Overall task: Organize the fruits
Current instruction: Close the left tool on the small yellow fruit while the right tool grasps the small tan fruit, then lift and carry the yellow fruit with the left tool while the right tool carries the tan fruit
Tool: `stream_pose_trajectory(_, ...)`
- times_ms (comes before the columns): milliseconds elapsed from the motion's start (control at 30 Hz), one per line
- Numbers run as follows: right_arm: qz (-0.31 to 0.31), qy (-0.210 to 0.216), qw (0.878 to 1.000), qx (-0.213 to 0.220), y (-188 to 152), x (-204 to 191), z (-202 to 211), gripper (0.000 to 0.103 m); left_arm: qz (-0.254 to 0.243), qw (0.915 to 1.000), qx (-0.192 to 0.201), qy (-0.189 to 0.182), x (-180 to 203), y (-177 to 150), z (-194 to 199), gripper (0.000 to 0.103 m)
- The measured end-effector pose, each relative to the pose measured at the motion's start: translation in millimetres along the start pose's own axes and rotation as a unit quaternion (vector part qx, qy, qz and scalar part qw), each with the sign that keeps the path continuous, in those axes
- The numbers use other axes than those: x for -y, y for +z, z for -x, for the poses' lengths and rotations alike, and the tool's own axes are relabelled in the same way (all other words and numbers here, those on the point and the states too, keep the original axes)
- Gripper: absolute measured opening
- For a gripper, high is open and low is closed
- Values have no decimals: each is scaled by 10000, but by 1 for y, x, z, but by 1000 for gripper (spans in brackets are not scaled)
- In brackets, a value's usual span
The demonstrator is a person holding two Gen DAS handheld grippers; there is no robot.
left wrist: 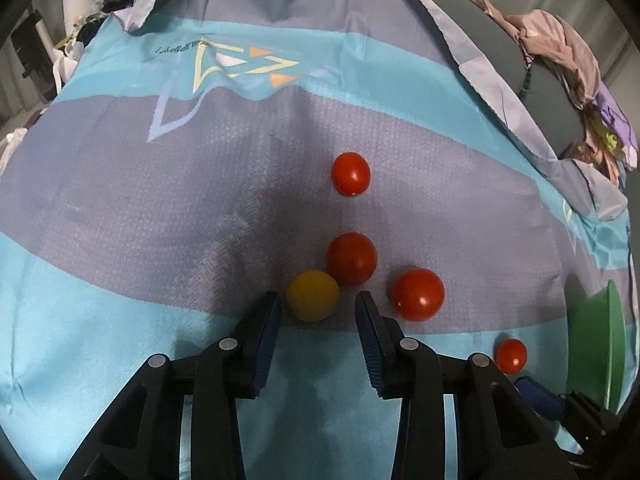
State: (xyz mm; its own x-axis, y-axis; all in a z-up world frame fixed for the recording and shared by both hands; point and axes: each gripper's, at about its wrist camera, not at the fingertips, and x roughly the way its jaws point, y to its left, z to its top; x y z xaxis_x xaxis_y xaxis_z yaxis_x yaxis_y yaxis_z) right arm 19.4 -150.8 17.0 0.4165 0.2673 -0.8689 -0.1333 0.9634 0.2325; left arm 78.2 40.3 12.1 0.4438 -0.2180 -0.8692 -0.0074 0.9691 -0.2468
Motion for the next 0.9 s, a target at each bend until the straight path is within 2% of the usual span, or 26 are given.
stream_pose_trajectory(233, 139, -143, 9998, -96, -5, -5, -10, 37, 52, 9999, 153, -1, -1, 1, -1, 39)
stream_pose_trajectory(300, 198, -181, 9996, -65, -5, -7, -10, 34, 62, 9998, 162, 13, -2, 2, -2, 28)
stream_pose_trajectory(367, 242, -219, 9994, -56, -5, -7, -11, 28, 79, 9997, 217, 21, -3, 2, -2, 28)
stream_pose_trajectory(767, 250, -126, 9996, 25, -8, -7, -2, 28, 56, 9994, 323, 54, 0, 0, 10, 27)
stream_pose_trajectory(900, 162, -17, 9998, 126, -6, -5, 8, 28, 53, 9992, 392, -68, 3, -2, 22, 27)
